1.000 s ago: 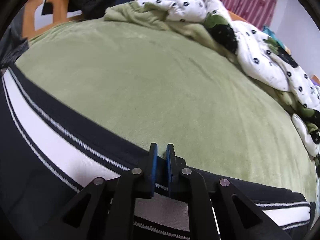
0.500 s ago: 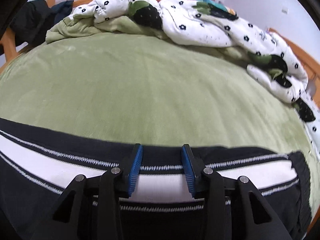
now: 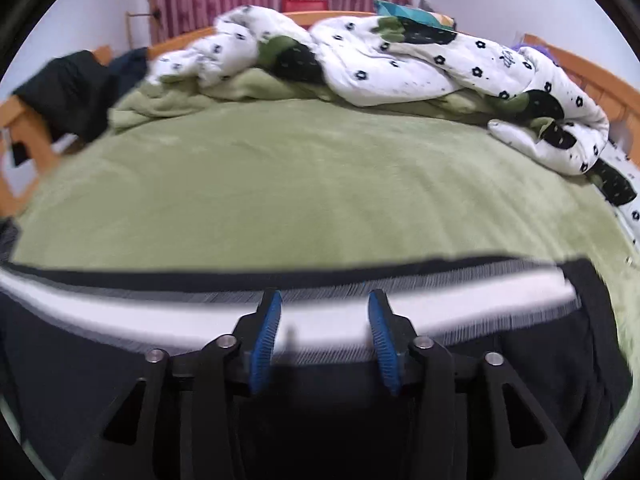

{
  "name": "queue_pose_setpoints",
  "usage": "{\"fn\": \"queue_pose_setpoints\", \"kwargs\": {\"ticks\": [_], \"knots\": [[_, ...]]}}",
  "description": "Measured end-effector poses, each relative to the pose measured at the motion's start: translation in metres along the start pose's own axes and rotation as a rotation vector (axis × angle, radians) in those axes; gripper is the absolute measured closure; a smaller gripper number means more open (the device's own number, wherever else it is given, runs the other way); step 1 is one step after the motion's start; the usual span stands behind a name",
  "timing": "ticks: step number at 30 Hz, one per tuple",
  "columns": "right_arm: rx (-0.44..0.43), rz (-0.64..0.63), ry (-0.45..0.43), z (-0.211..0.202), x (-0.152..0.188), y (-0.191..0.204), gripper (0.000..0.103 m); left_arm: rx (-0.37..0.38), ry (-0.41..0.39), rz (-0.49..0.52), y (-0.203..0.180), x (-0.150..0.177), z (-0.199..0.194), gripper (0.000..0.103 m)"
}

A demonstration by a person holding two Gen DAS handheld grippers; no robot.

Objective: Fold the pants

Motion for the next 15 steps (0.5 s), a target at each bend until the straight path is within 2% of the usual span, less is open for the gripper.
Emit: {"fn": "queue_pose_setpoints", "kwargs": {"ticks": [2,3,4,6,7,9,10,12,14,15], "knots": [[0.01,-0.026,0.009,-0.015,0.017,-0.004,0.055,0.016,0.04,0.045,-0.013,0.021,0.004,0.034],[0.019,-0.032,0.016,-0.021,0.024,-0.007,0.055,-0.02,0.054,0.065,-0.016,0.033,0.006,0.034],[0.03,-0.028,0.033,-0.026,0.034,-0.012,0.055,-0.086,0.062,0.086,-0.017,0.047,0.008,0.032],[0.046,0.0,0.072,-0.036,0.05,-0.024,0.055,-0.13,0.01,0.118,-0.015,0.064,-0.003,0.03],[0.056,0.02,0.084,-0.042,0.056,-0.033,0.055,-0.15,-0.004,0.112,-0.009,0.068,-0.009,0.023],[0.08,0.039,0.087,-0.055,0.063,-0.042,0.055,-0.167,-0.01,0.076,0.01,0.069,-0.021,0.016],[0.094,0.053,0.081,-0.063,0.066,-0.046,0.055,-0.172,-0.017,0.052,0.023,0.071,-0.028,0.016],[0.105,0.075,0.068,-0.077,0.065,-0.05,0.055,-0.273,-0.036,0.035,0.051,0.067,-0.035,0.016],[0.106,0.095,0.044,-0.092,0.06,-0.048,0.055,-0.408,-0.04,-0.048,0.089,0.066,-0.048,0.02],[0.108,0.101,0.03,-0.099,0.055,-0.044,0.055,-0.374,-0.045,-0.127,0.109,0.068,-0.058,0.024]]}}
Point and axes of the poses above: each gripper's, at about its wrist camera, not at the fingertips, and z roughly the way its jaws point, y to its left, x to its underside, the point moved 2 cm from there along z, roughly the way its jaws point, and after that the axes turned 6 degrees about x, right-handed, at the moved point
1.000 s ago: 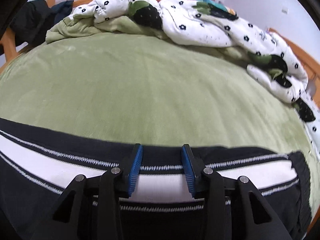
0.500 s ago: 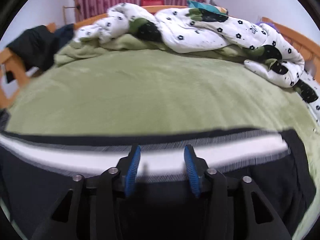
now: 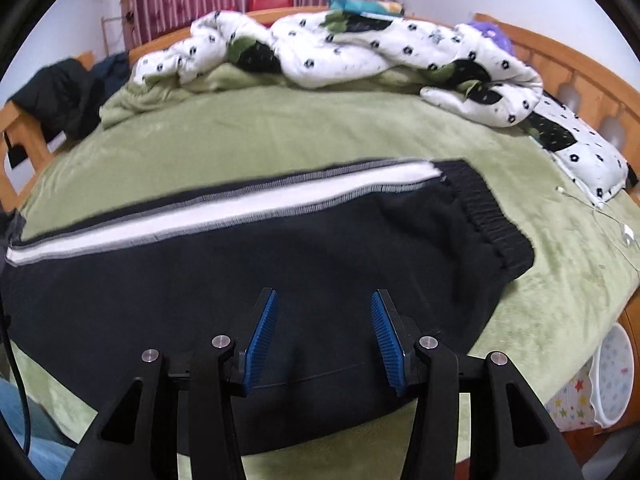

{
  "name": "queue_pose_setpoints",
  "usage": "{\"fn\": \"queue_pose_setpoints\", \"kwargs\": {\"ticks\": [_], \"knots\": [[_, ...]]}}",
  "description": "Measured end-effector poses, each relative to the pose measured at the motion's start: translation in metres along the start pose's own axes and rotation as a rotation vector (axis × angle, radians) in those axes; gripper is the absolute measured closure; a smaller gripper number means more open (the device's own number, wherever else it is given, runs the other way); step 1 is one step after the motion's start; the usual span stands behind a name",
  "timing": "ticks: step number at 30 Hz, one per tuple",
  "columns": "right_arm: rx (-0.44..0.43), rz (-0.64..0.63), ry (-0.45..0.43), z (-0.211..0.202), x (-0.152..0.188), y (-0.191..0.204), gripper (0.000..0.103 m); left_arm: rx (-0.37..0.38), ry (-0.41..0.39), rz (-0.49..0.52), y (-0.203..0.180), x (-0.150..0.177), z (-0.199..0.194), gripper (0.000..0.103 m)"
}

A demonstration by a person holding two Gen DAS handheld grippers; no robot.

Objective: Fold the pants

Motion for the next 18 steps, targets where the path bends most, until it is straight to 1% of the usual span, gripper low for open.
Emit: {"fn": "queue_pose_setpoints", "kwargs": {"ticks": [1,2,4,5,6,8,9,11,14,15,16,18], "knots": [[0.001,0.001,-0.011,-0.005,-0.003,0.003,0.055,0.057,0.004,-0.049,0.012,0.0,-0.003,0.03],[0.0,-0.001,-0.028,-0.011,-0.008,0.008,0.054,0.127,0.003,-0.111,0.026,0.001,-0.009,0.031],[-0.002,-0.004,-0.062,-0.02,-0.017,0.02,0.051,0.21,-0.003,-0.17,0.039,0.007,-0.02,0.031],[-0.007,-0.001,-0.078,-0.024,-0.022,0.027,0.048,0.224,0.002,-0.183,0.041,0.009,-0.021,0.031],[-0.014,0.002,-0.087,-0.025,-0.028,0.033,0.047,0.237,0.002,-0.202,0.042,0.011,-0.02,0.031],[-0.042,0.029,-0.093,-0.027,-0.04,0.049,0.046,0.295,0.006,-0.288,0.048,0.012,-0.01,0.032],[-0.064,0.053,-0.087,-0.025,-0.046,0.057,0.046,0.327,0.011,-0.35,0.052,0.015,-0.003,0.032],[-0.109,0.087,-0.068,-0.023,-0.054,0.072,0.045,0.329,-0.018,-0.437,0.057,0.015,0.006,0.033],[-0.168,0.108,-0.041,-0.022,-0.06,0.101,0.045,0.325,-0.067,-0.529,0.064,0.008,0.015,0.034],[-0.184,0.104,-0.035,-0.022,-0.061,0.11,0.045,0.328,-0.074,-0.571,0.069,0.004,0.02,0.037],[-0.189,0.094,-0.03,-0.021,-0.06,0.117,0.045,0.331,-0.073,-0.615,0.076,0.0,0.028,0.041],[-0.164,0.042,-0.01,-0.02,-0.059,0.135,0.045,0.344,-0.063,-0.67,0.082,-0.011,0.04,0.044]]}}
Point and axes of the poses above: each gripper's, at about its wrist camera, not at the fingertips, and z roughly the way its jaws point, y to its left, x to its underside, the point moved 2 cm from there along z, roughly the way its jaws point, and after that the axes turned 6 degrees about x, right-handed, at the moved point
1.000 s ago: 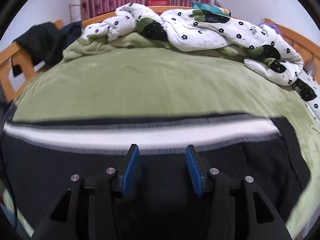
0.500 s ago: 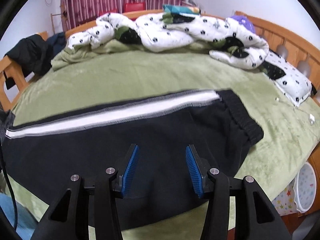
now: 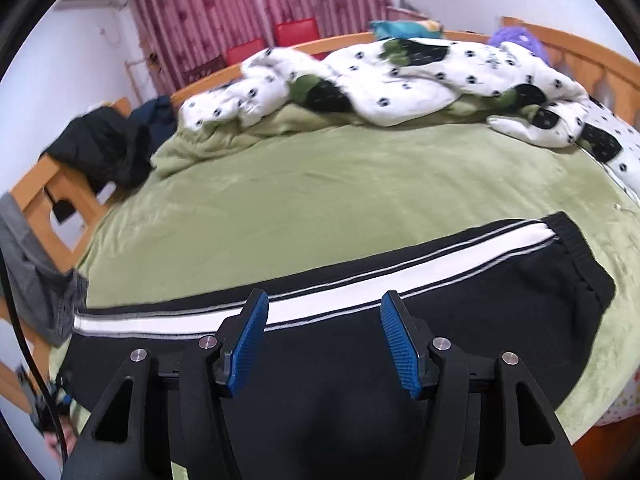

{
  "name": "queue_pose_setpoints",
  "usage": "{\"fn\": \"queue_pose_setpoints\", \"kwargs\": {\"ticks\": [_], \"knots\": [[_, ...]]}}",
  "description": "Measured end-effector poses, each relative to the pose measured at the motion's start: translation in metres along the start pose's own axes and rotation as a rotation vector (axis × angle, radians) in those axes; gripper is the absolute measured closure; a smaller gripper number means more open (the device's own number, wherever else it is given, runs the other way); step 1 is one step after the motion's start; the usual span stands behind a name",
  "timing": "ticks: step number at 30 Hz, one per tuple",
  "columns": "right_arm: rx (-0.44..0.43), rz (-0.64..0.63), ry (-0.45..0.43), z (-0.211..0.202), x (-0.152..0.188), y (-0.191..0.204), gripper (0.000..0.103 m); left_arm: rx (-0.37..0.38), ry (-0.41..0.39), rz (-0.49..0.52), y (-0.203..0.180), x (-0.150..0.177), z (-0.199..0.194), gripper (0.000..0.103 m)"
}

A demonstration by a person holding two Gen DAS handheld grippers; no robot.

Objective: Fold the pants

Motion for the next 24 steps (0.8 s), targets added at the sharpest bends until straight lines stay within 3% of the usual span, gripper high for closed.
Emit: {"fn": "queue_pose_setpoints", "kwargs": {"ticks": [2,3,4,6,8,14,16,19,24], "knots": [[0.016,-0.05,0.012,0.004,0.004,0.015,0.045,-0.03,-0.004,-0.031,-0.001,-0.008,0.01,0.063],[0.021,-0.066,0.018,0.005,0.006,0.019,0.045,-0.063,0.009,-0.037,-0.001,-0.011,0.014,0.085],[0.021,-0.088,0.03,0.007,0.008,0.023,0.045,-0.054,0.021,-0.058,0.0,-0.012,0.015,0.089],[0.015,-0.118,0.039,0.008,0.009,0.027,0.045,-0.029,0.012,-0.097,0.0,-0.012,0.008,0.09],[0.019,-0.131,0.023,0.008,0.011,0.024,0.045,-0.046,0.001,-0.066,-0.012,-0.015,0.001,0.09],[0.046,-0.162,0.021,0.02,0.018,-0.002,0.045,-0.114,-0.026,0.219,-0.099,-0.029,-0.025,0.093],[0.101,-0.172,-0.001,0.023,0.019,-0.013,0.045,-0.135,-0.044,0.334,-0.137,-0.027,-0.032,0.093],[0.157,-0.181,-0.063,0.019,0.021,-0.03,0.045,-0.16,-0.075,0.514,-0.205,-0.007,-0.04,0.093],[0.154,-0.189,-0.123,0.008,0.026,-0.054,0.045,-0.129,-0.051,0.739,-0.303,0.057,-0.022,0.093]]}}
Point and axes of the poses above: each gripper's, at about its wrist camera, not at the fingertips, and z roughly the way its jaws point, y to its left, x to its underside, the point moved 2 cm from there along z, roughly the way its jaws point, and after that the axes turned 6 degrees about x, right-handed, at the moved point
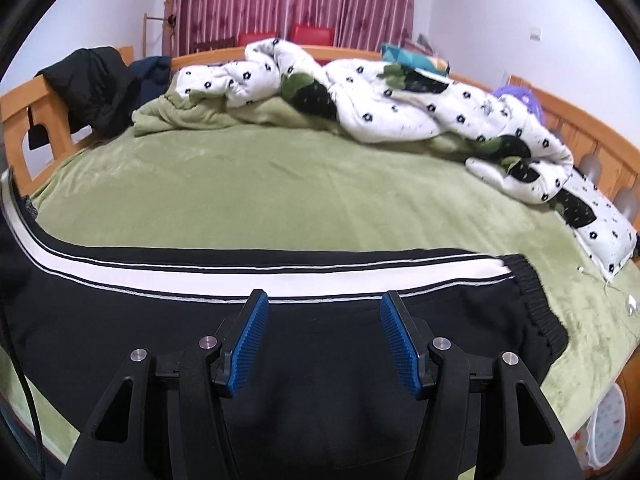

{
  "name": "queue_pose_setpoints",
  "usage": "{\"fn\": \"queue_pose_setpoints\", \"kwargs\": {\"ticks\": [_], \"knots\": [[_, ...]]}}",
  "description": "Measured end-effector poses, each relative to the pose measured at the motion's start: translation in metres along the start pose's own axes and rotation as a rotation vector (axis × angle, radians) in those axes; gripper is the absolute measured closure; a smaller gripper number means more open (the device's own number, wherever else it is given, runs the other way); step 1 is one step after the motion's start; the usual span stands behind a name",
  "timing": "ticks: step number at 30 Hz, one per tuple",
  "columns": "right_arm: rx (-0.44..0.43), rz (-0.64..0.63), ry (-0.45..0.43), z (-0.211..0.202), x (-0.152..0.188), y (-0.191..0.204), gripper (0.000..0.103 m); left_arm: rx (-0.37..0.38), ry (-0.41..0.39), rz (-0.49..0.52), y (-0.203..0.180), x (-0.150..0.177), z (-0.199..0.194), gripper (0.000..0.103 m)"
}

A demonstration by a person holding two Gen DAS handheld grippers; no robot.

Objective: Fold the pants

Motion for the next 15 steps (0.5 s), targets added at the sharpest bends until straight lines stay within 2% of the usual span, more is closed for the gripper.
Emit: {"fn": "queue_pose_setpoints", "kwargs": {"ticks": [3,6,8,12,13,15], "knots": [[0.001,0.045,-0.01,-0.004,0.001,-0.016,0.045,0.084,0.045,0.071,-0.07,0.013,0.018,0.093],[0.0,0.109,-0.025,-0.011,0.003,-0.037,0.045,0.194,0.141,0.043,-0.13,0.049,0.05,0.093],[0.02,0.15,-0.027,-0.014,0.005,-0.05,0.045,0.214,0.157,0.06,-0.159,0.076,0.066,0.093],[-0.006,0.228,0.002,-0.015,0.009,-0.069,0.045,0.261,0.314,0.03,-0.2,0.133,0.106,0.093],[-0.014,0.234,0.014,-0.014,0.011,-0.07,0.045,0.235,0.326,0.051,-0.205,0.143,0.108,0.093],[-0.02,0.215,0.02,-0.015,0.013,-0.069,0.045,0.24,0.312,0.098,-0.209,0.147,0.1,0.092]]}}
Point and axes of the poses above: each gripper's, at about its wrist camera, not at the fingertips, and z roughly the way its jaws point, y to its left, x to its underside, the point moved 2 cm from there along z, roughly the way its jaws point, and after that the axes turned 6 degrees about x, right-handed, at the moved point
